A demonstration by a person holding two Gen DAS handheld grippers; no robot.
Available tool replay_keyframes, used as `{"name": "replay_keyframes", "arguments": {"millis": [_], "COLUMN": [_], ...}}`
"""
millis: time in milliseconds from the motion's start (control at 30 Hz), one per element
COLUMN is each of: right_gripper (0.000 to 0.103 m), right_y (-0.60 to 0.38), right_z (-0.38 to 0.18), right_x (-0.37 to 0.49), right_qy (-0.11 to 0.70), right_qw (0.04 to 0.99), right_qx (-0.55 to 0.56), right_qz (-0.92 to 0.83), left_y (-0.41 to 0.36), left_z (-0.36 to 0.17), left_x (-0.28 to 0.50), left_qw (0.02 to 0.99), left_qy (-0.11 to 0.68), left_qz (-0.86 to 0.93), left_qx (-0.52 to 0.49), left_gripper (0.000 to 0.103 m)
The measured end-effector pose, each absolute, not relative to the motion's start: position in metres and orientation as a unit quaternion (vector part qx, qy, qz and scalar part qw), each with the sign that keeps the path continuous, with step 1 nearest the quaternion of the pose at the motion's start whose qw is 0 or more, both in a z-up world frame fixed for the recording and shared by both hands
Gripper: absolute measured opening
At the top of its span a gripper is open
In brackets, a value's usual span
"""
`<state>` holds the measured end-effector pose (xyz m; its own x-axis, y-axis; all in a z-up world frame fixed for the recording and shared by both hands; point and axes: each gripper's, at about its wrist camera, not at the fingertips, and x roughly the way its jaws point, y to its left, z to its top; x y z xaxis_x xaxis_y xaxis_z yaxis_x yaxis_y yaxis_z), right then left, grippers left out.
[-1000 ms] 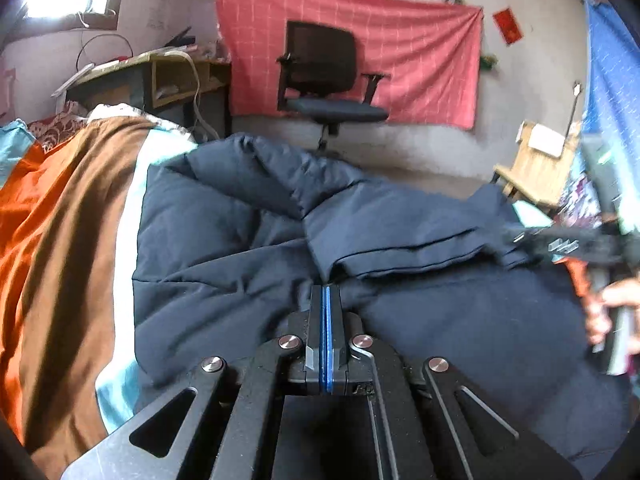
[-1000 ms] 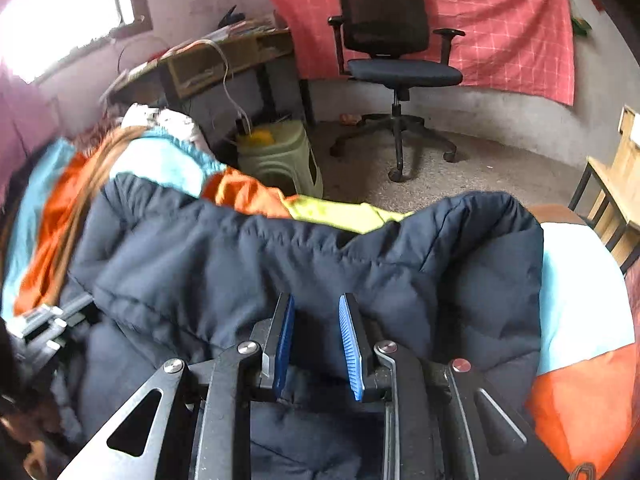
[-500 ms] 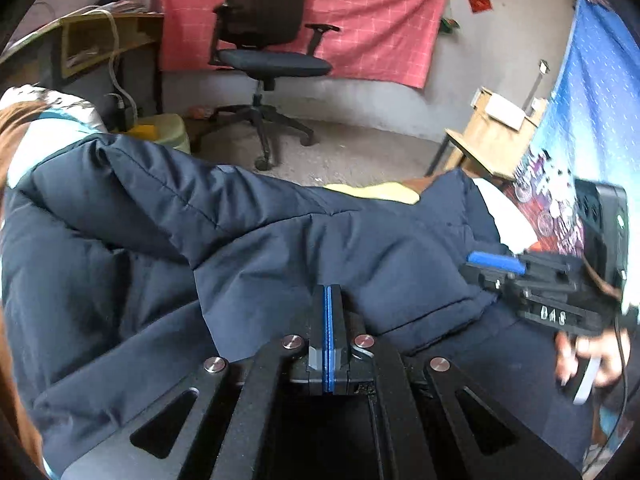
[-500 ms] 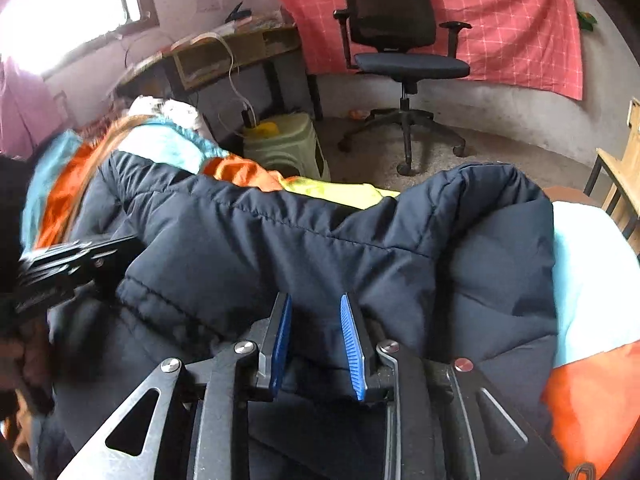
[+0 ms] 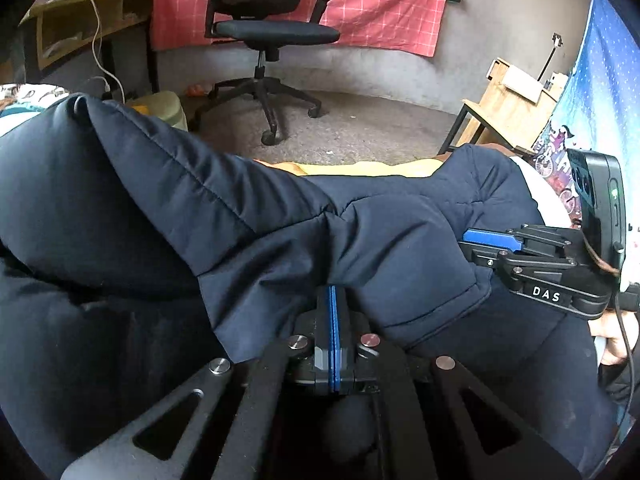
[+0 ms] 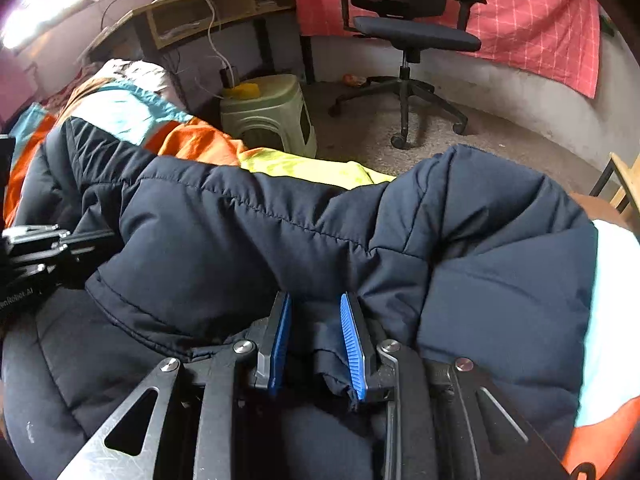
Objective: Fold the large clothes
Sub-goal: 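Release the jacket with both grippers and open them above the jacket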
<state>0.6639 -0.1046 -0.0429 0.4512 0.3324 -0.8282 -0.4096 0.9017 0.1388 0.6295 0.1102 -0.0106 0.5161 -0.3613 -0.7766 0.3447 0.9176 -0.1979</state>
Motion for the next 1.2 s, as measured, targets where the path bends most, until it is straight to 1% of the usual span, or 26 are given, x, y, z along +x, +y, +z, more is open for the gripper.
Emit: {"name": "replay_keyframes", "arguments": {"millis": [200, 267, 333, 400, 433, 467, 500, 533, 600, 667, 733, 767, 833, 967, 1067, 1200], "right_gripper": [0.022, 0.022, 0.022, 0.024, 0.028, 0.036, 0.041, 0.051, 0.053, 0.053, 0.053, 0.053, 0.056, 0.057, 0.057, 0.057], "right_y": [-0.113, -0.111, -0.114, -0.118, -0.120, -0.120, -0.121, -0.121, -0.114, -0.095, -0.079, -0.077, -0.079, -0.081, -0.078, -0.081], "right_z": [-0.053, -0.052, -0.049, -0.041, -0.033, -0.026, -0.018, -0.008, 0.007, 0.012, 0.003, -0.001, -0.014, -0.030, -0.041, -0.043], "right_x": [0.668, 0.665, 0.658, 0.651, 0.646, 0.644, 0.642, 0.641, 0.642, 0.647, 0.653, 0.655, 0.662, 0.669, 0.670, 0.665], "right_qy": [0.458, 0.449, 0.440, 0.439, 0.442, 0.444, 0.442, 0.436, 0.431, 0.444, 0.468, 0.473, 0.493, 0.502, 0.490, 0.472], "right_qw": [0.862, 0.868, 0.873, 0.873, 0.871, 0.870, 0.870, 0.869, 0.866, 0.853, 0.842, 0.839, 0.826, 0.820, 0.830, 0.842], "right_qx": [-0.010, -0.015, -0.014, -0.015, -0.018, -0.018, -0.011, 0.008, 0.024, 0.006, -0.034, -0.039, -0.032, -0.033, -0.034, -0.022], "right_qz": [0.217, 0.211, 0.209, 0.214, 0.214, 0.214, 0.219, 0.236, 0.254, 0.274, 0.266, 0.267, 0.270, 0.273, 0.264, 0.260], "left_y": [0.108, 0.110, 0.114, 0.110, 0.106, 0.100, 0.097, 0.092, 0.087, 0.086, 0.093, 0.096, 0.094, 0.087, 0.081, 0.082], "left_z": [-0.014, -0.013, -0.009, 0.004, 0.008, 0.015, 0.019, 0.022, 0.022, 0.012, 0.002, -0.001, -0.002, -0.011, -0.014, -0.009], "left_x": [0.618, 0.609, 0.601, 0.584, 0.579, 0.569, 0.563, 0.559, 0.561, 0.571, 0.581, 0.584, 0.589, 0.594, 0.595, 0.584], "left_qw": [0.885, 0.890, 0.894, 0.910, 0.916, 0.923, 0.926, 0.927, 0.920, 0.909, 0.897, 0.893, 0.890, 0.891, 0.892, 0.900], "left_qy": [0.423, 0.409, 0.400, 0.374, 0.360, 0.341, 0.329, 0.322, 0.331, 0.365, 0.393, 0.400, 0.408, 0.412, 0.413, 0.393], "left_qz": [-0.196, -0.202, -0.201, -0.176, -0.173, -0.172, -0.177, -0.187, -0.204, -0.196, -0.200, -0.203, -0.202, -0.189, -0.182, -0.186], "left_qx": [-0.005, -0.008, -0.015, 0.009, 0.022, 0.041, 0.051, 0.054, 0.050, 0.048, 0.023, 0.013, 0.016, 0.031, 0.035, 0.034], "left_gripper": [0.004, 0.004, 0.004, 0.004, 0.009, 0.014, 0.025, 0.035, 0.035, 0.035, 0.035, 0.035, 0.034, 0.034, 0.034, 0.034]}}
